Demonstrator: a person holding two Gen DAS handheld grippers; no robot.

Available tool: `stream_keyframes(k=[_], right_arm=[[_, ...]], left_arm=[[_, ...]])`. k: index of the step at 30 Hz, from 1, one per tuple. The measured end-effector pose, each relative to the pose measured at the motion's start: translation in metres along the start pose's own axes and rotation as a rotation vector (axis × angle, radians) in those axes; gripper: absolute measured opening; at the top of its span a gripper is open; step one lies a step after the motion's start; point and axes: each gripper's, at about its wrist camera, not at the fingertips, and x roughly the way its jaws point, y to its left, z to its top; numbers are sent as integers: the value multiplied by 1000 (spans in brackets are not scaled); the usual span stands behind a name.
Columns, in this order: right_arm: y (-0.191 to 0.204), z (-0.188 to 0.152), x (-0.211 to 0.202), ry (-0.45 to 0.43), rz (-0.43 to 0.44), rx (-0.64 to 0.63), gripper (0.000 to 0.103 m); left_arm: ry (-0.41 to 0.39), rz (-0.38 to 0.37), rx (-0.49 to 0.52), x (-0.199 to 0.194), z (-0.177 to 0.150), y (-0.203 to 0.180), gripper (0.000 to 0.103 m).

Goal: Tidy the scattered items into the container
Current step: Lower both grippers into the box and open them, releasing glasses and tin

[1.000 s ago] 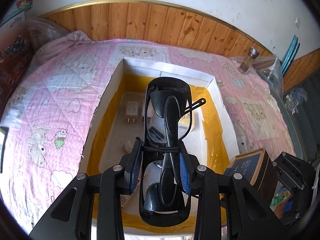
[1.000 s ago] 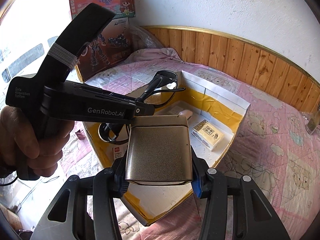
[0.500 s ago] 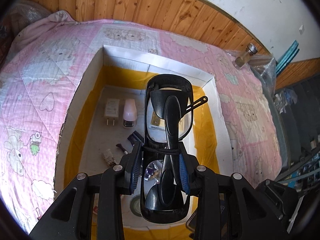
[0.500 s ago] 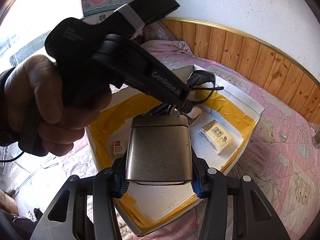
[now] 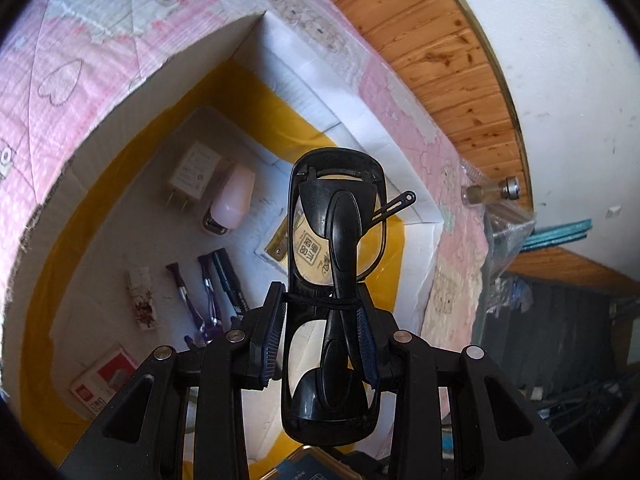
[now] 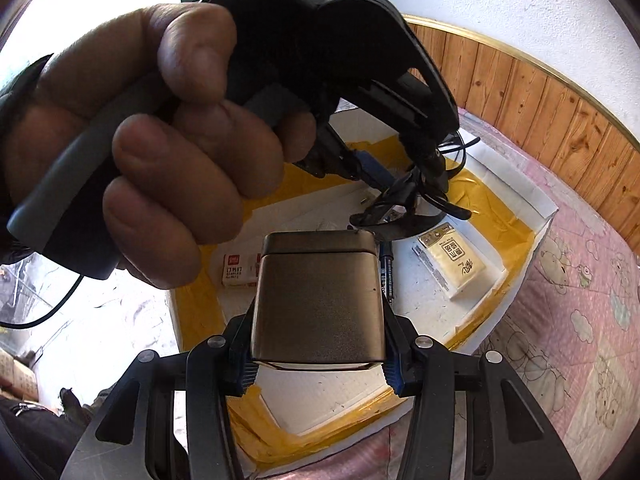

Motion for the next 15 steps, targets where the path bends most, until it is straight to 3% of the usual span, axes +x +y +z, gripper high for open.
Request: stream_keyframes(k=[8,15], right_arm=[[-7,-2,12,53,42,-43,50],[-5,-3,16,57,61,-82,50]], left_arm=[[32,17,-129,22,7,8,35],[63,68,-162,38,9,14,35]])
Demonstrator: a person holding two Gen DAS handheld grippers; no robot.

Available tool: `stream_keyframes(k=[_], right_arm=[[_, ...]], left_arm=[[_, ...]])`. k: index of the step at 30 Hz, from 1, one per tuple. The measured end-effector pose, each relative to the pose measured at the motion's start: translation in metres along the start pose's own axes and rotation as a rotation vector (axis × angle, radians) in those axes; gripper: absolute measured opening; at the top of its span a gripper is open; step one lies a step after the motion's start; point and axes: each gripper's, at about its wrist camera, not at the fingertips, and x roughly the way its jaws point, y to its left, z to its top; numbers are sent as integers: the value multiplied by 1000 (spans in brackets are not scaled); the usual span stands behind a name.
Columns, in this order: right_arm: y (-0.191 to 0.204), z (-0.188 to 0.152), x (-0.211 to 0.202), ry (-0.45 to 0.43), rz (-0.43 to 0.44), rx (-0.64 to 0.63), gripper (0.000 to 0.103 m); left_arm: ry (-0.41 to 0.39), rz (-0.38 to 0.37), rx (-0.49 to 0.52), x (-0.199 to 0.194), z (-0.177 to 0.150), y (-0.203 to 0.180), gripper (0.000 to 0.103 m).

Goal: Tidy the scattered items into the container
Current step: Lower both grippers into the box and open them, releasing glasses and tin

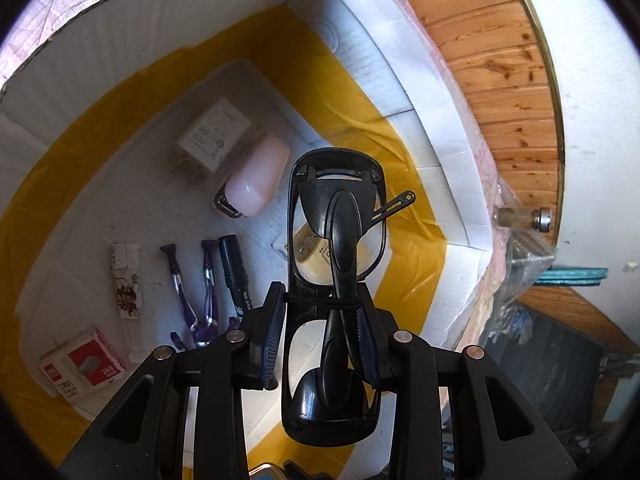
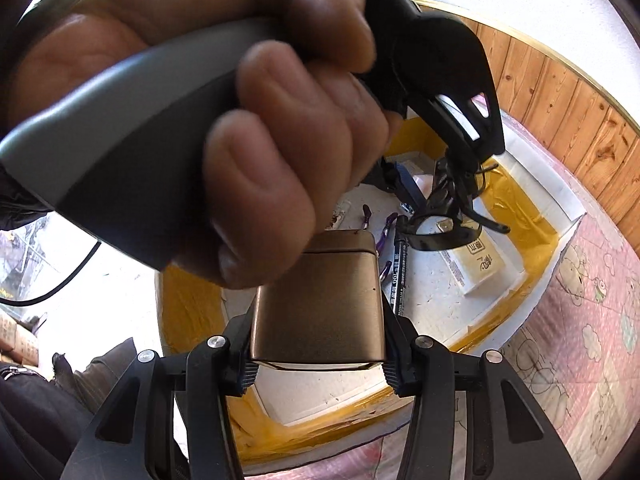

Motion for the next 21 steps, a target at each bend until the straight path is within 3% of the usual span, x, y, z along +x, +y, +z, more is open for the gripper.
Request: stream_keyframes(k=[8,10,14,21], right_arm=[[-4,3,2,9,-14,-20,50],[-5,3,1,11,-22,-23,51],[-5,4,-1,3,-17,-8,54],[0,8,-8,-5,-14,9,57]], left_arm=[[46,23,-21,16,1,0,36],[58,23,-13,19,0,-1,43],[40,27,10,13,-1,-7,53],[25,38,42,3,-2,-13,53]])
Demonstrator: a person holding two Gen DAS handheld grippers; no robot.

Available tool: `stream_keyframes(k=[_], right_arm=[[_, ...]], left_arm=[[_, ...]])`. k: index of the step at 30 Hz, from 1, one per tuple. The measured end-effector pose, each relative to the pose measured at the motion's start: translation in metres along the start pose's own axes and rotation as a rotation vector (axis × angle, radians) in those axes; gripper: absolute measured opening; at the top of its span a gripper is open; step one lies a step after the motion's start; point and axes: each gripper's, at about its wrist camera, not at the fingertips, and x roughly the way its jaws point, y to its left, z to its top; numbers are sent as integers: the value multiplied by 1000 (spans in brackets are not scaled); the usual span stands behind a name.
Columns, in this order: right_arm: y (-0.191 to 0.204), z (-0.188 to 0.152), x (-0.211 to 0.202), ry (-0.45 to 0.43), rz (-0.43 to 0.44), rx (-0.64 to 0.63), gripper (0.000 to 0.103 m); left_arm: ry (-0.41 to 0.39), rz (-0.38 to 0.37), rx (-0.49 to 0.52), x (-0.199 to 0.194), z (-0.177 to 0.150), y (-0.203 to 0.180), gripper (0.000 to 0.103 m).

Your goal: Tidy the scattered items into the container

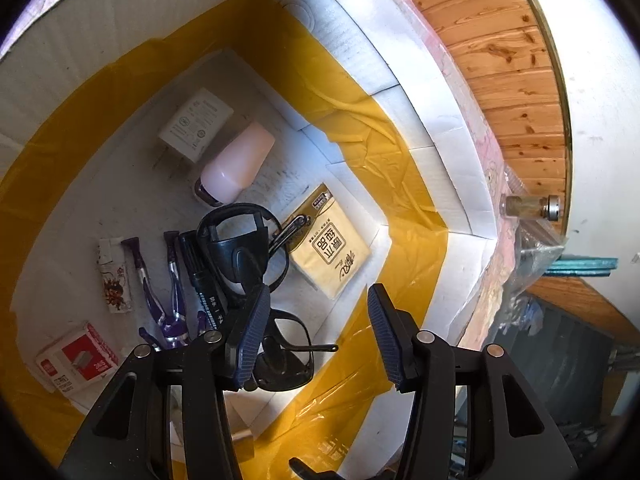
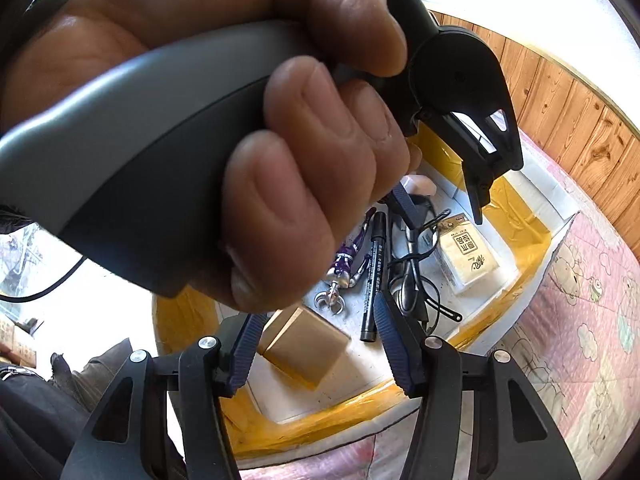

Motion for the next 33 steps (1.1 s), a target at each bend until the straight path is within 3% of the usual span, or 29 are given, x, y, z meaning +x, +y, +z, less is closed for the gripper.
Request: stream_keyframes(k=[5,18,28,30,33], right_arm=[[3,3,-9,-11,-2,22,60],[23,-18,-46,-70,-9,94,63],[20,-39,-58,-113,-65,143,70],[18,-41,-60,-117,-74,164,70],[19,-43,-63,-127,-89,181,70]], left_arm=[[-68,64,88,-19,-10,-9,53],[-349,351,390,-72,-58,-16,55],[-453,364,412,-101,-106,2,55],[-470,376,425,-104,-117,3,62],[-492,380,444,-111,-132,2,65]])
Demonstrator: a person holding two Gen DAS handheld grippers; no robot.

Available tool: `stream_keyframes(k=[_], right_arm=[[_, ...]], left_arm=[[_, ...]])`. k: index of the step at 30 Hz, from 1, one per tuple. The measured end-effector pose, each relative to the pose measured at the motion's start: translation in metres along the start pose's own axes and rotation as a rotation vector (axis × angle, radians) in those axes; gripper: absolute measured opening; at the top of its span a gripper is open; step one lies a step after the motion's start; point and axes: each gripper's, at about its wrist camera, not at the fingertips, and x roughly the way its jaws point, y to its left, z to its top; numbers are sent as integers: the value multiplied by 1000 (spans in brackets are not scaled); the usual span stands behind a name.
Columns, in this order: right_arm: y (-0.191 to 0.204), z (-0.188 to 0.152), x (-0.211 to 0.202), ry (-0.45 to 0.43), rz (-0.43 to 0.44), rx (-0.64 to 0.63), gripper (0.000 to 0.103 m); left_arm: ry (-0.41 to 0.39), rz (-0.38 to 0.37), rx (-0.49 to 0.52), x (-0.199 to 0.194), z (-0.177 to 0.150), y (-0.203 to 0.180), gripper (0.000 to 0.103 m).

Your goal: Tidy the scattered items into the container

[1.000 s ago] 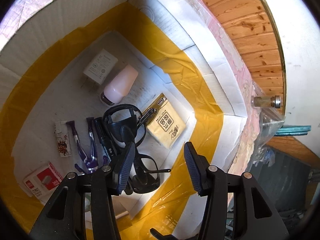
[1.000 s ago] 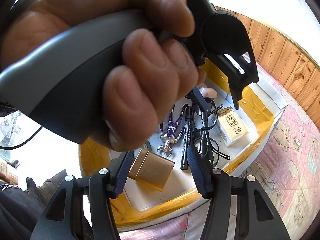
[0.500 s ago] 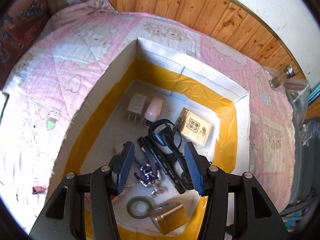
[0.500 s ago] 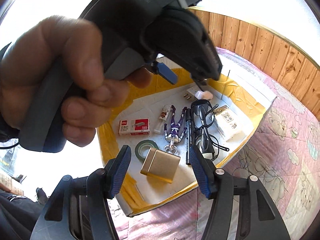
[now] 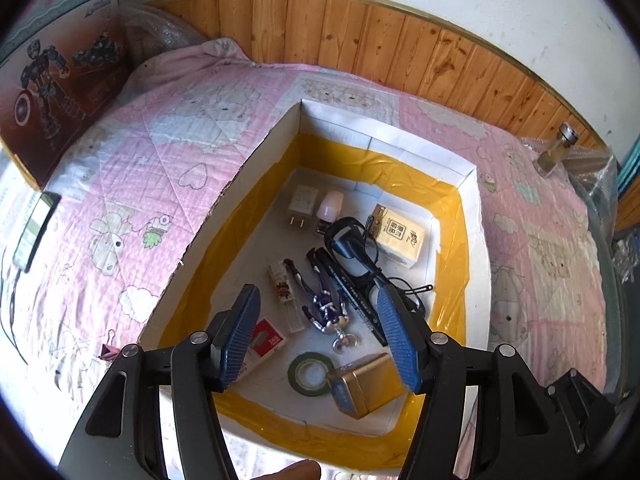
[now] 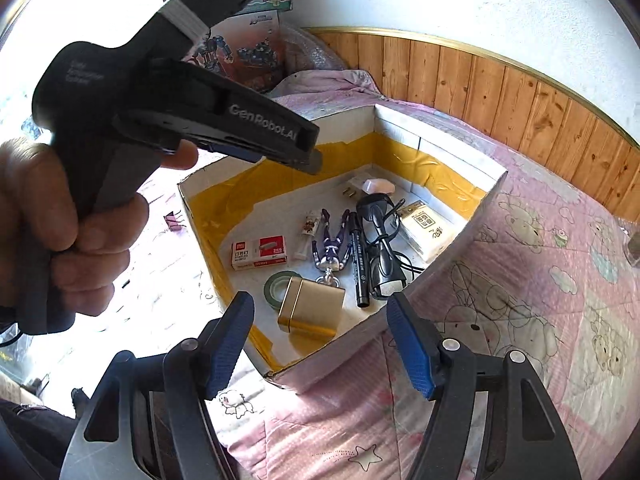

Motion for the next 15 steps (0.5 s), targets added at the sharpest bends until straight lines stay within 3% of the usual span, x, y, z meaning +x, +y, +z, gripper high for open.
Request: stream_keyframes(k=[15], right_arm=[[6,6,-6,-10,-81,21,73]], left_arm=[[-67,3,-4,-41,-39,4,68]])
